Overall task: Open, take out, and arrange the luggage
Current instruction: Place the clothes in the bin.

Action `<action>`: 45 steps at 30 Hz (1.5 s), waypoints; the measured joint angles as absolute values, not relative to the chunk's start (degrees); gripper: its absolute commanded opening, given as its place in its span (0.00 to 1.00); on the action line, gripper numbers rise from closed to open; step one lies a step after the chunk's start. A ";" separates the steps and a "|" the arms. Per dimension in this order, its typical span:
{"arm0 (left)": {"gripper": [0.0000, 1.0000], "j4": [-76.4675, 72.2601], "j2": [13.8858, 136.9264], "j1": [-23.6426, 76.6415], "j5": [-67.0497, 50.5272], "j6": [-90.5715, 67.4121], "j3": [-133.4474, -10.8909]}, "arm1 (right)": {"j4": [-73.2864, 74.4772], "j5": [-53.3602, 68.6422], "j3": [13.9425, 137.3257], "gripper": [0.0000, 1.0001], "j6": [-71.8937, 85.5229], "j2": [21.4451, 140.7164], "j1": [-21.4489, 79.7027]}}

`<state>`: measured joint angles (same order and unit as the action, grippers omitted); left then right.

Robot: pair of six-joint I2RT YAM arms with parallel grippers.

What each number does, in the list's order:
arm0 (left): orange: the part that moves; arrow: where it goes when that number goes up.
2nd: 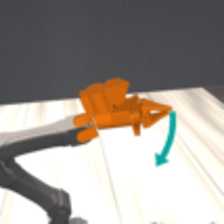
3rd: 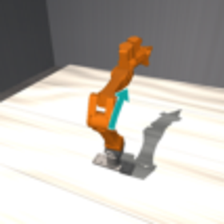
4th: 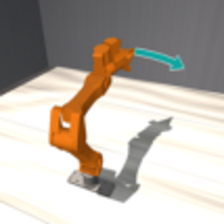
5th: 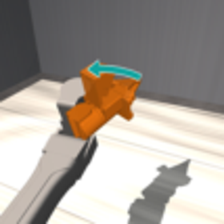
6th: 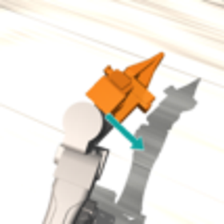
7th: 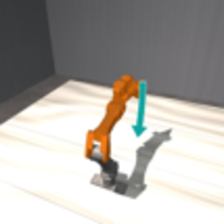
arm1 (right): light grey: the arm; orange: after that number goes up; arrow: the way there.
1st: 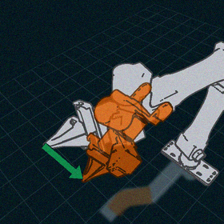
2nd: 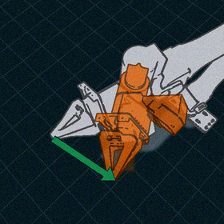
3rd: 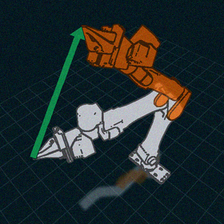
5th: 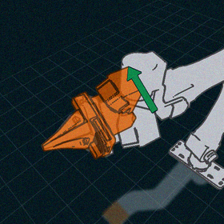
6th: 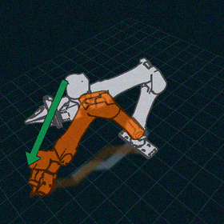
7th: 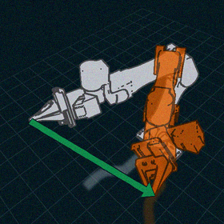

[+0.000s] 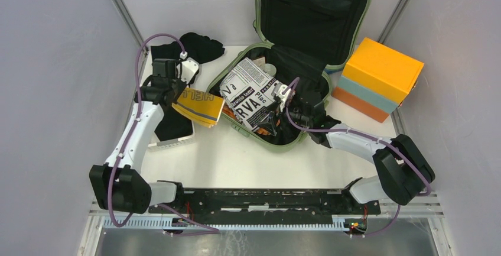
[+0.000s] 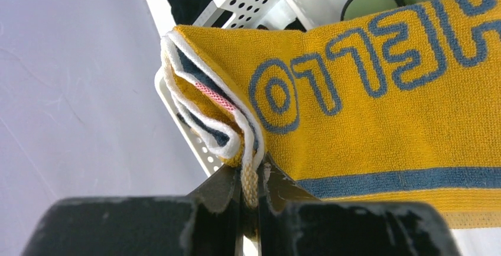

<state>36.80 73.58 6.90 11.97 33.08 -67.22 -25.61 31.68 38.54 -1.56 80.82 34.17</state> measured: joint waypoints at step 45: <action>0.02 22.39 83.55 -4.73 14.50 39.40 -59.48 | -25.23 32.32 51.20 0.83 -0.67 90.98 46.46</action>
